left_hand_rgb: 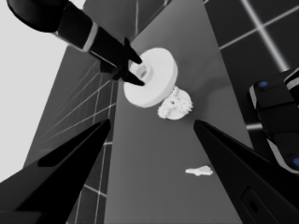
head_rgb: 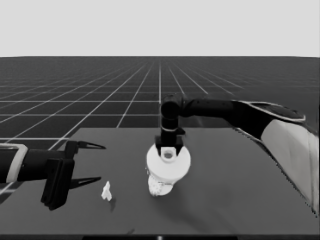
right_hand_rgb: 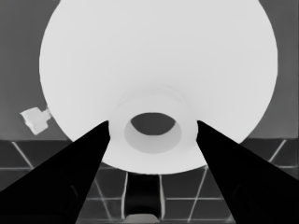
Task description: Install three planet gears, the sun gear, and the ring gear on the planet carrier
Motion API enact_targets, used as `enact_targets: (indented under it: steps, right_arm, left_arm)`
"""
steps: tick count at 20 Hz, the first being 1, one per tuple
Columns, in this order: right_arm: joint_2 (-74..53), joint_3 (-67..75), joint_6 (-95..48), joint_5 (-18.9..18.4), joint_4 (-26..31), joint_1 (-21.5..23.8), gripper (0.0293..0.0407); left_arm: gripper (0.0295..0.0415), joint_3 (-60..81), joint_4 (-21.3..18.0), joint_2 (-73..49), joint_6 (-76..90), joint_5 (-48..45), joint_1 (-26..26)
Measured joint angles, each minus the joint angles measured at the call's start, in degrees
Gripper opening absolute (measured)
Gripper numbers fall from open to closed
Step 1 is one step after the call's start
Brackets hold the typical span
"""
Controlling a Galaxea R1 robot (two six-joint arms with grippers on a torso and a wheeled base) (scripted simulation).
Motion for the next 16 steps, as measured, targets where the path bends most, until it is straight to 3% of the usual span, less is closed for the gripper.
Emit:
enact_targets:
  steps: [5,7,9,16]
  right_arm:
    - [5.35,-6.45,-1.38,-0.11,-0.24,-0.16,0.0349]
    - [5.58,-7.08,-1.62,1.83,-11.93,-11.62,0.0349]
    - [6.25,-9.65,-3.26,2.85,-15.81,-16.11,0.0349]
    - [6.69,-11.40,-4.11,3.59,-17.66,-18.21,0.0349]
  left_arm:
    - [0.0385,0.00,0.00,0.00,0.00,0.00,0.00]
    - [0.0385,0.00,0.00,0.00,0.00,0.00,0.00]
    - [0.0385,0.00,0.00,0.00,0.00,0.00,0.00]
    - [0.0385,0.00,0.00,0.00,0.00,0.00,0.00]
